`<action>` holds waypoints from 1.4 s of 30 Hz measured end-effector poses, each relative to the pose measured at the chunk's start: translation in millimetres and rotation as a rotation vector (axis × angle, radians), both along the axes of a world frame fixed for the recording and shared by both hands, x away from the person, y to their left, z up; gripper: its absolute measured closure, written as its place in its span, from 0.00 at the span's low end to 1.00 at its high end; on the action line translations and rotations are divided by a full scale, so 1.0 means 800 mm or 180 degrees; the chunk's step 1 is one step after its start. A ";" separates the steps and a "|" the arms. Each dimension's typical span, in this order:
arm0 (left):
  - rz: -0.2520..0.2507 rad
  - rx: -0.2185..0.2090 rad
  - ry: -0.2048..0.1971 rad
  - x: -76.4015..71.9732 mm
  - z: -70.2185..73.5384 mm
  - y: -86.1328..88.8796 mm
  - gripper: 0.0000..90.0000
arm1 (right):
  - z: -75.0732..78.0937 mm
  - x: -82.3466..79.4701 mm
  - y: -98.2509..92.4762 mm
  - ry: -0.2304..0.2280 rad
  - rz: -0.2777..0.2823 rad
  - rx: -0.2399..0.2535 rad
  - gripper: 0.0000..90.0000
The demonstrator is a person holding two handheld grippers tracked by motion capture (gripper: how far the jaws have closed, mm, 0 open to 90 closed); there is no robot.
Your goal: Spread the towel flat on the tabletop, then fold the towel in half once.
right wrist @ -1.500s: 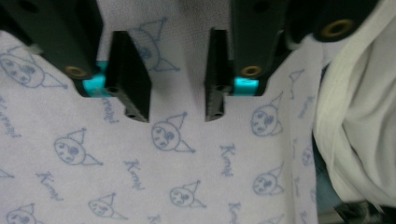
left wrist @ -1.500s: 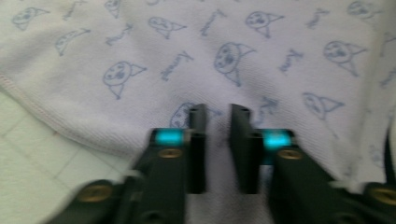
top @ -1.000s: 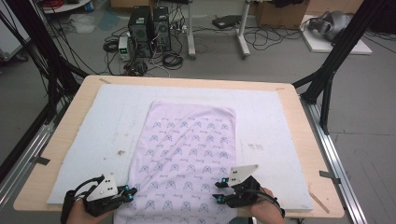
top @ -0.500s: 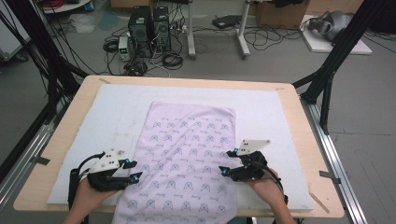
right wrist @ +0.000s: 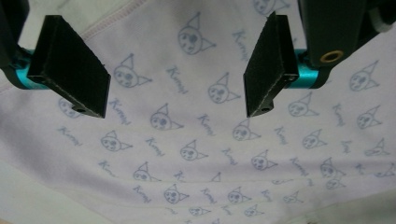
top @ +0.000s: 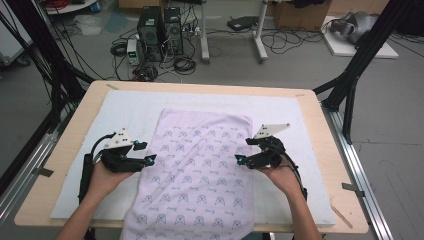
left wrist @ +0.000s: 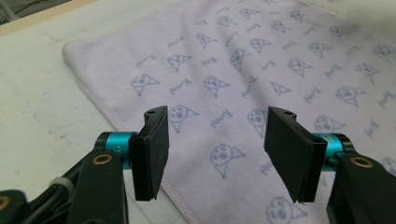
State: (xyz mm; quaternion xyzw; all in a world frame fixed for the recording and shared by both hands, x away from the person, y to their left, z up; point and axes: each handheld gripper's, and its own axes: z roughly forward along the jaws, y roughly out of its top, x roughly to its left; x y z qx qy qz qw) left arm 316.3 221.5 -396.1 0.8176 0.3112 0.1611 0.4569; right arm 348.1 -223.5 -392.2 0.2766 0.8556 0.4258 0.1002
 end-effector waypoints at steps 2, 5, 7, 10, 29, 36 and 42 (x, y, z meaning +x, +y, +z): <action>0.0013 -0.0019 0.0022 0.004 0.000 0.000 0.45 | 0.003 0.004 0.001 0.0011 0.0013 0.0035 0.24; 0.0030 -0.0031 0.0054 0.009 0.000 0.000 0.45 | 0.006 0.008 0.001 0.0027 0.0023 0.0035 0.24; 0.0042 -0.0048 0.0055 0.011 0.000 0.000 0.45 | 0.007 0.009 0.000 0.0027 0.0026 0.0034 0.24; 0.0041 -0.0046 0.0030 0.012 0.003 -0.001 0.45 | 0.007 0.010 -0.001 0.0020 0.0032 0.0031 0.24; 0.0111 0.0148 0.0031 0.070 0.039 -0.012 0.46 | 0.029 0.049 -0.018 -0.0041 -0.0142 -0.0060 0.26; 0.0172 0.0178 0.0116 0.119 0.014 -0.012 0.46 | 0.014 0.084 -0.020 0.0009 -0.0280 -0.0113 0.32; 0.0296 0.0295 0.0217 0.147 -0.022 -0.017 0.53 | -0.017 0.109 -0.023 0.0151 -0.0484 -0.0234 0.39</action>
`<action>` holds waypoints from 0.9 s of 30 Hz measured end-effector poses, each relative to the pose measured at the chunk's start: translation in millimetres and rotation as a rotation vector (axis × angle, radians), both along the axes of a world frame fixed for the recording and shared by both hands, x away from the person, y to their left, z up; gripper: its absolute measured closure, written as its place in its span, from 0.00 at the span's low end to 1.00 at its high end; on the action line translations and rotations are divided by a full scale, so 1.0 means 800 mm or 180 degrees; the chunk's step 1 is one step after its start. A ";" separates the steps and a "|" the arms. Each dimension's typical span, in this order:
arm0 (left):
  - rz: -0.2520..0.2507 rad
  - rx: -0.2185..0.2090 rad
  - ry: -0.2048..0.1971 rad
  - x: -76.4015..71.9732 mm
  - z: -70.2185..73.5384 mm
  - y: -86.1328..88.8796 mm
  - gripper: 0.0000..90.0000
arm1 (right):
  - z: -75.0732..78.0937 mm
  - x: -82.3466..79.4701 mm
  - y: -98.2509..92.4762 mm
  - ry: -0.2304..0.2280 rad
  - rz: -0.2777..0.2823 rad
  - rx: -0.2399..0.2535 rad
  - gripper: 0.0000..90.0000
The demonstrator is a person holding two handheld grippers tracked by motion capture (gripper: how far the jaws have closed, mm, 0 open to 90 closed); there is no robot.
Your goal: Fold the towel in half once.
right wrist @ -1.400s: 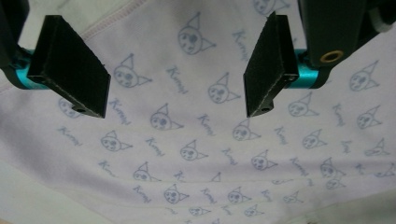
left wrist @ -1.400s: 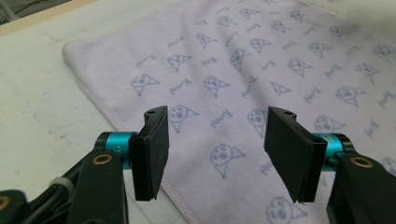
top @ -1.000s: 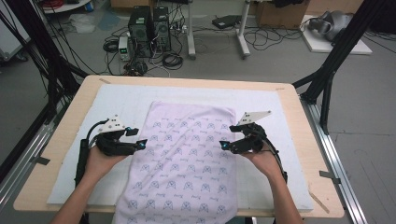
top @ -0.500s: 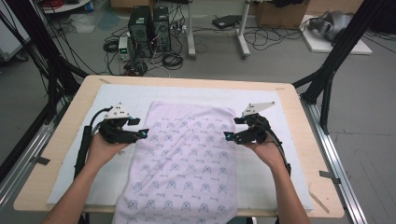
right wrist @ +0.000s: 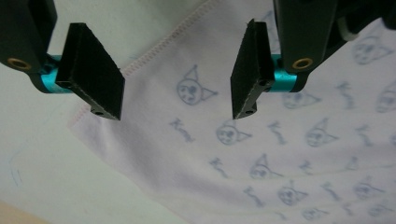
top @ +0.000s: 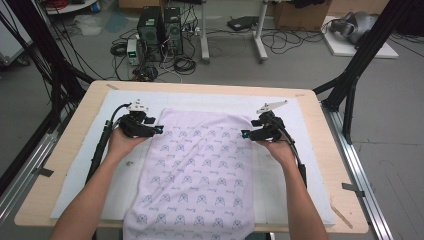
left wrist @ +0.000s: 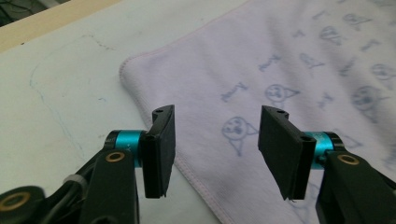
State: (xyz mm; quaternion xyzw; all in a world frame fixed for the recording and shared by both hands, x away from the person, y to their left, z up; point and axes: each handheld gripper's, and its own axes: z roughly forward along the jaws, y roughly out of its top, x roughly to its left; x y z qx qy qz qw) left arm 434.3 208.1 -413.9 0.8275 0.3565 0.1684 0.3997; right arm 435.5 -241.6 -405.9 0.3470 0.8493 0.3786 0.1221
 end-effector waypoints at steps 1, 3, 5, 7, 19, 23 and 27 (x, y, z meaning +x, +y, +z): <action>0.0037 0.0027 -0.0006 0.003 -0.004 -0.002 0.54 | -0.005 0.004 0.000 0.0011 -0.0019 -0.0026 0.40; 0.0104 0.0109 0.0026 0.010 -0.013 -0.004 0.57 | -0.013 0.009 0.000 0.0051 -0.0083 -0.0086 0.41; 0.0157 0.0154 0.0105 0.016 -0.022 -0.005 0.59 | -0.020 0.014 0.000 0.0071 -0.0143 -0.0132 0.44; 0.0240 0.0301 0.0162 0.018 -0.032 -0.007 0.66 | -0.026 0.018 -0.001 0.0098 -0.0262 -0.0149 0.47; 0.0219 0.0154 0.0246 0.018 -0.030 -0.007 0.96 | -0.039 0.022 0.002 0.0261 -0.0310 -0.0050 0.95; 0.0230 0.0071 0.0185 0.013 -0.016 0.006 0.96 | -0.027 0.018 -0.001 0.0177 -0.0291 -0.0013 0.95; 0.0164 0.0020 0.0065 0.000 0.005 0.014 0.96 | -0.007 0.009 -0.010 0.0050 -0.0234 0.0158 0.95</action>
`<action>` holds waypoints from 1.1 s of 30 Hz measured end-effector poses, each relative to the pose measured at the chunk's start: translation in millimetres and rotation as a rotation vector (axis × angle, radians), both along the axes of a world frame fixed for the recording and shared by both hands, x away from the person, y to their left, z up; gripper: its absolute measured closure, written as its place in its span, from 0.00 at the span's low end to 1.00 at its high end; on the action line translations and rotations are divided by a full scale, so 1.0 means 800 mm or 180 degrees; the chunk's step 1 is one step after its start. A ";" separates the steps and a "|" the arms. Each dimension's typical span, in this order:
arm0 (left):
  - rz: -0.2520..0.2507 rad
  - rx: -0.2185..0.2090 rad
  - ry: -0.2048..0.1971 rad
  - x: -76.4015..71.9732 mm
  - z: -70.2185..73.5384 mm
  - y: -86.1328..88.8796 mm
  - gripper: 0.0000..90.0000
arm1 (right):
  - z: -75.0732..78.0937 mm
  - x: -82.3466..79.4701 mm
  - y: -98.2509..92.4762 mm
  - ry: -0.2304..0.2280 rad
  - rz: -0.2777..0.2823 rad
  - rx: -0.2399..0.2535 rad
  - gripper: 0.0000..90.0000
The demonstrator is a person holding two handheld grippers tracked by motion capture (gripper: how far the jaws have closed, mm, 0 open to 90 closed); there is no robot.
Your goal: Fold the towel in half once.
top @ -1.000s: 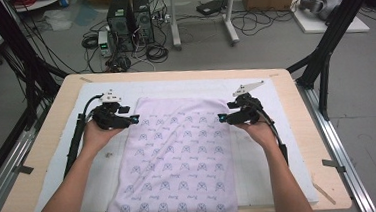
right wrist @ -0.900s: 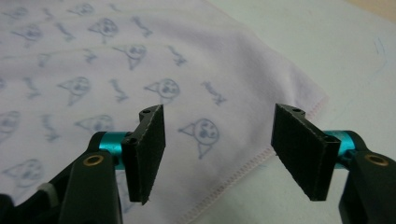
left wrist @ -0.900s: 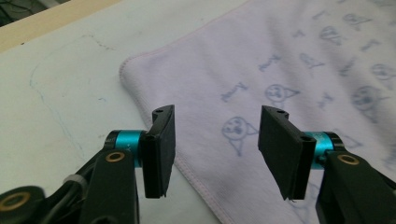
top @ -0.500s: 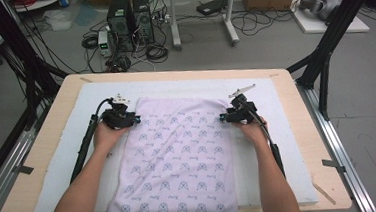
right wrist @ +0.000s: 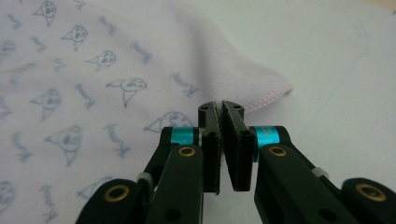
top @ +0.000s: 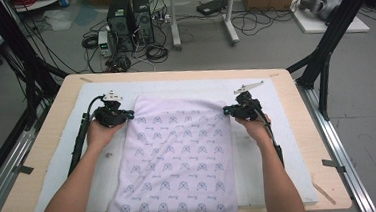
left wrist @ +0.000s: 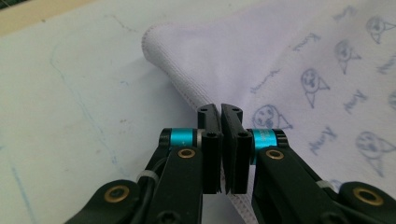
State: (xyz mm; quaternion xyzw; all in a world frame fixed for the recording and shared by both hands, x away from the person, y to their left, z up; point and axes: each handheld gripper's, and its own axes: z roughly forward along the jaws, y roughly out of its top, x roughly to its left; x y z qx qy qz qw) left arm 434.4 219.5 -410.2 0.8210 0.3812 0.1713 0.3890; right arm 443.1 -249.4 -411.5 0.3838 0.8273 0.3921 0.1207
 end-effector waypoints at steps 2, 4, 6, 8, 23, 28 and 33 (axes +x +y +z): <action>-0.0037 -0.0081 -0.0046 -0.010 0.009 0.005 0.96 | 0.011 -0.008 -0.005 -0.0052 0.0048 0.0083 0.95; -0.0051 -0.0198 -0.0096 -0.021 0.017 0.012 0.96 | 0.022 -0.017 -0.009 -0.0055 0.0119 0.0149 0.95; -0.0085 -0.0228 -0.0069 -0.032 0.024 0.015 0.96 | 0.031 -0.028 -0.010 -0.0071 0.0173 0.0175 0.95; -0.0063 -0.0264 -0.0217 -0.050 0.031 0.016 0.95 | 0.039 -0.041 -0.009 -0.0143 0.0237 0.0208 0.95; -0.0333 0.0016 -0.0132 -0.165 -0.013 0.032 0.90 | 0.003 -0.150 -0.004 0.0016 0.0619 0.0121 0.92; -0.0283 -0.0148 -0.0039 -0.158 -0.010 0.038 0.60 | 0.000 -0.145 -0.013 0.0053 0.0480 0.0113 0.60; -0.0221 -0.0174 -0.0043 -0.133 0.003 0.033 0.53 | 0.015 -0.125 -0.016 -0.0015 0.0352 0.0151 0.52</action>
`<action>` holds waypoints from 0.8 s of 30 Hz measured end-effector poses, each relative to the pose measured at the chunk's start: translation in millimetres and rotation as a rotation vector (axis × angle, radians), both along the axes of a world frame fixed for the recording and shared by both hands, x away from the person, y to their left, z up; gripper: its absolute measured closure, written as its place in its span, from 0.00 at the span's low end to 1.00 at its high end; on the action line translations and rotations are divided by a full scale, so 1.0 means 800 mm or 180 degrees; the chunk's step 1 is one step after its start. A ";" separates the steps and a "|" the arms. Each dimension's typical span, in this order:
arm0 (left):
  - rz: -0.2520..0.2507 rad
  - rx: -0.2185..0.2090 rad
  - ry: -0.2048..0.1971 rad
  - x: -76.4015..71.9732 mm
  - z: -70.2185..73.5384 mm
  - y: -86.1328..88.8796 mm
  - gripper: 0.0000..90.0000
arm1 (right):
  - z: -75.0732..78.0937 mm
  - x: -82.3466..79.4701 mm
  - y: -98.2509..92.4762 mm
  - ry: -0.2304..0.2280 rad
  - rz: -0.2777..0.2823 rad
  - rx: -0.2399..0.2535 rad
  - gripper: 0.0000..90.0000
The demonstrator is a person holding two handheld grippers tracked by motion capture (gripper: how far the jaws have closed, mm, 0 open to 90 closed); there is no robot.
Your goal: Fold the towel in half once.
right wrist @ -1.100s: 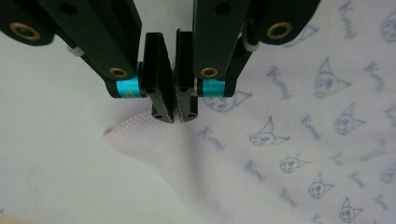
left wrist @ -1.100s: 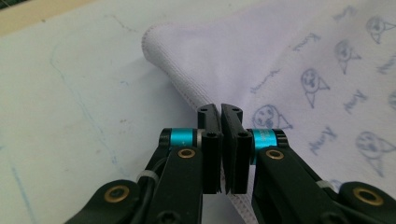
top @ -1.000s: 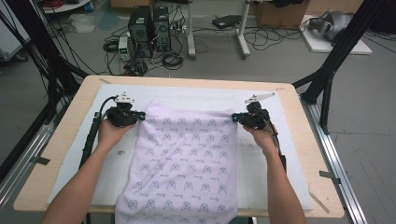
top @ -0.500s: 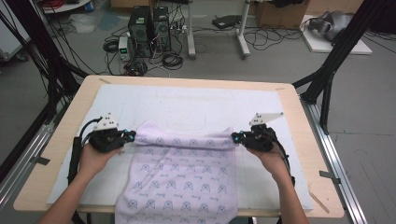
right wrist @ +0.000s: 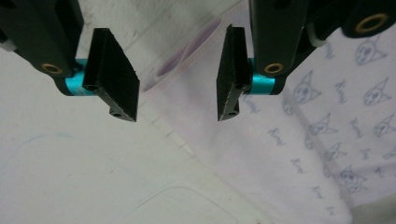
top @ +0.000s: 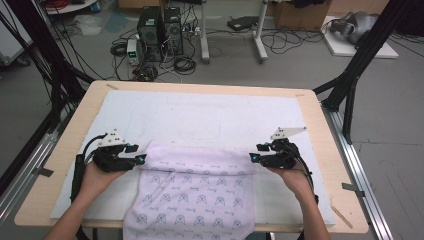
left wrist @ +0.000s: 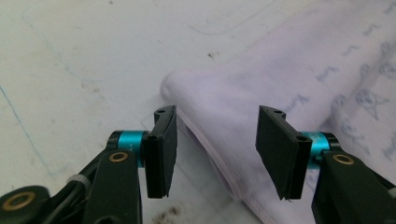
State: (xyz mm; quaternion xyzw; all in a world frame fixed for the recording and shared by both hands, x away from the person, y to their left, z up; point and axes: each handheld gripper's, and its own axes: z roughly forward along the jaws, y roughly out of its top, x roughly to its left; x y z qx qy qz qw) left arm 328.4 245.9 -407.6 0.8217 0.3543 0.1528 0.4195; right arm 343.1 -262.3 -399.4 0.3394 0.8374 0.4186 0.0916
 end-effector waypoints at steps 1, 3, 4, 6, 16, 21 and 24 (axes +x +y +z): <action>0.0031 -0.0001 0.0017 0.006 0.000 -0.003 0.52 | 0.000 0.006 0.003 0.0016 -0.0001 -0.0021 0.50; 0.0062 -0.0047 0.0104 0.020 -0.004 -0.007 0.50 | -0.005 0.018 0.009 0.0068 0.0019 -0.0043 0.48; 0.0062 -0.0014 0.0137 0.027 -0.007 -0.010 0.49 | -0.009 0.024 0.014 0.0145 0.0039 -0.0085 0.47; 0.0093 -0.0027 0.0234 0.039 -0.015 -0.013 0.48 | -0.020 0.035 0.022 0.0270 0.0074 -0.0142 0.46; 0.0011 0.0019 0.0210 0.046 -0.023 -0.016 0.89 | -0.028 0.040 0.039 0.0304 0.0307 -0.0239 0.85; 0.0078 -0.0096 0.0026 0.035 -0.007 -0.008 0.89 | -0.013 0.032 0.036 0.0129 0.0270 -0.0147 0.85; 0.0086 -0.0158 -0.0111 0.026 0.003 -0.003 0.89 | -0.002 0.022 0.036 -0.0003 0.0280 -0.0104 0.85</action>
